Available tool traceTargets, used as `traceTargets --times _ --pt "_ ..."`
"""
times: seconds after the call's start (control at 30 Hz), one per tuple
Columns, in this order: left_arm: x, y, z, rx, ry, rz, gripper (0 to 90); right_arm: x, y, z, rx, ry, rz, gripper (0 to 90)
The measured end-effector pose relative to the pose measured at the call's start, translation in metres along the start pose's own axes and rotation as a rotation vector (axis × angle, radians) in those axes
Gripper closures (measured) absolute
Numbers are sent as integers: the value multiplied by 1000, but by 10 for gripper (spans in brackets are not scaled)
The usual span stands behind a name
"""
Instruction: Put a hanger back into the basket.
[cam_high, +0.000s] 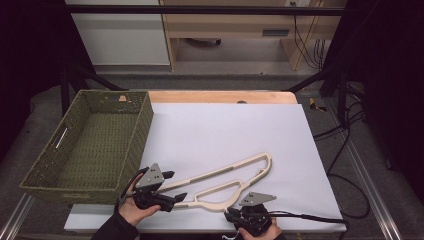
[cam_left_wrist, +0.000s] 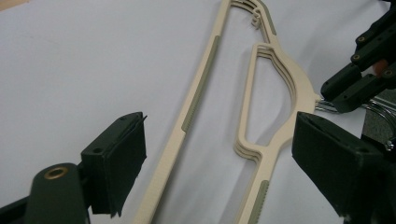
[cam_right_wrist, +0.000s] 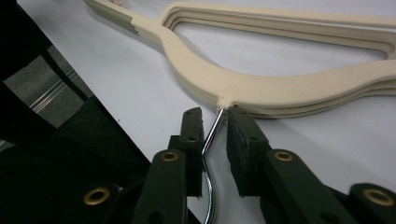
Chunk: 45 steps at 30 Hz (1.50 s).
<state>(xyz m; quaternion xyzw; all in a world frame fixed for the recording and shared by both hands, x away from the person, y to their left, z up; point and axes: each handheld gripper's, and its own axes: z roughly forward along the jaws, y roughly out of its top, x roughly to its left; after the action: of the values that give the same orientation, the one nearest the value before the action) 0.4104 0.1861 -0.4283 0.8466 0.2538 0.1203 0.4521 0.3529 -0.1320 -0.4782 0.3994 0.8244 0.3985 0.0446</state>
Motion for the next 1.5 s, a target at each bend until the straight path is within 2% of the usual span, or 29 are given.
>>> traceTargets --times 0.2,0.27,0.33,0.6,0.73,0.87,0.97,1.0,1.13,1.17,1.23,1.27,1.33,1.5 --pt "1 0 -1 -3 -5 -14 179 -1 1 0 5 21 21 823" --pt "0 0 -1 -6 -1 -12 181 -1 1 -1 9 24 47 832" --pt "0 0 -1 -6 -2 -10 181 -2 1 -2 8 28 42 839" --pt "1 0 -1 -9 -2 -11 184 -7 2 -6 13 13 74 867" --pt "0 0 -1 -10 -2 -12 184 -10 2 -9 10 -2 94 876" --pt "0 0 0 -10 -1 -11 183 -12 2 -10 7 -39 94 873" --pt "-1 -1 1 -5 -3 -6 176 -13 0 -8 0 -65 72 799" --pt "-2 0 2 -4 -5 -8 170 -12 0 -7 0 -62 84 801" --pt "-5 0 4 -1 4 -7 130 -12 -2 -6 -13 -83 61 864" --pt "-5 0 4 -2 6 -8 117 -12 -2 -6 -16 -86 56 868" --pt "-6 1 4 -8 10 -11 108 -10 -1 -7 -20 -90 81 876" --pt "-7 2 4 -14 13 -15 105 -12 -2 -7 -20 -100 62 880" --pt "-9 3 3 -19 15 -15 104 -12 -1 -9 -29 -118 65 886" --pt "-18 8 4 -37 21 -12 104 -13 5 -16 -57 -129 71 891"
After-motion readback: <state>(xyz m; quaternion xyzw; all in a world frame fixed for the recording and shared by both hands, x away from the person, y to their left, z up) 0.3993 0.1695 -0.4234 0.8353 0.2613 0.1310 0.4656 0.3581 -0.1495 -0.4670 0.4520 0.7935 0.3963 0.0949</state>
